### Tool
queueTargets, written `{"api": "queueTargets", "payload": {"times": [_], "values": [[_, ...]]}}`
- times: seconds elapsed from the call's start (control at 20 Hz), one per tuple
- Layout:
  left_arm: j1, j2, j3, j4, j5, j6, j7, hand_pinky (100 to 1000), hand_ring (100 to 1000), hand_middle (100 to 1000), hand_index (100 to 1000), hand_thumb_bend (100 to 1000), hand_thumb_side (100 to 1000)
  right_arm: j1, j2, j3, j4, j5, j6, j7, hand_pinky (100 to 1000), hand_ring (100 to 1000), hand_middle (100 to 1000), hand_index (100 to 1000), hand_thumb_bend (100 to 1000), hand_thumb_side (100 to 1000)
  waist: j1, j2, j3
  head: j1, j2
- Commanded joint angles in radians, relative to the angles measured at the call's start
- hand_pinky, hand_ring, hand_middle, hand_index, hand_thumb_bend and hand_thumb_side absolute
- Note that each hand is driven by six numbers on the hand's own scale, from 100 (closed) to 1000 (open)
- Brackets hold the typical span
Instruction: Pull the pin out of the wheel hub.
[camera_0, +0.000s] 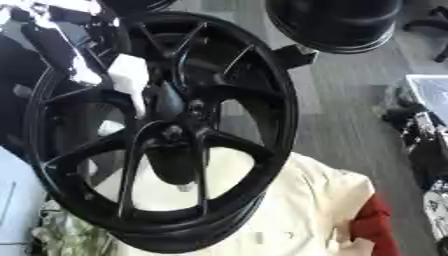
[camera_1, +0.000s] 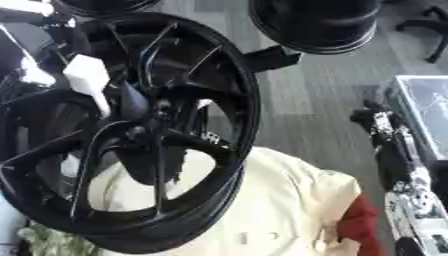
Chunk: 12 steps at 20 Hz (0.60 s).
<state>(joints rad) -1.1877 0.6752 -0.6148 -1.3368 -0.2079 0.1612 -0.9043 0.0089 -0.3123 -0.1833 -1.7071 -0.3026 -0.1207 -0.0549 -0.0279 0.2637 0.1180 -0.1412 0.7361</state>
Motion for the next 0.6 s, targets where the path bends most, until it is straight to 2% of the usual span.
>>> {"api": "queueTargets", "payload": {"times": [0.05, 0.25, 0.6], "values": [[-0.031, 0.007, -0.001, -0.006, 0.013, 0.007, -0.003, 861, 798, 742, 790, 429, 100, -0.006, -0.013, -0.002, -0.007, 0.005, 0.002, 0.000, 972, 759, 653, 797, 100, 683, 0.002, -0.014, -0.001, 0.005, -0.009], [-0.032, -0.003, -0.008, 0.000, 0.007, 0.005, -0.003, 858, 796, 731, 779, 421, 100, -0.008, -0.009, -0.001, -0.003, 0.005, 0.004, 0.002, 972, 759, 654, 798, 100, 685, 0.002, -0.013, -0.002, 0.007, -0.011], [-0.030, -0.008, -0.014, -0.002, 0.001, 0.005, -0.003, 825, 729, 619, 680, 266, 100, -0.009, -0.010, 0.000, -0.003, 0.002, 0.004, 0.002, 973, 761, 655, 799, 100, 691, 0.001, -0.012, -0.002, 0.010, -0.011]]}}
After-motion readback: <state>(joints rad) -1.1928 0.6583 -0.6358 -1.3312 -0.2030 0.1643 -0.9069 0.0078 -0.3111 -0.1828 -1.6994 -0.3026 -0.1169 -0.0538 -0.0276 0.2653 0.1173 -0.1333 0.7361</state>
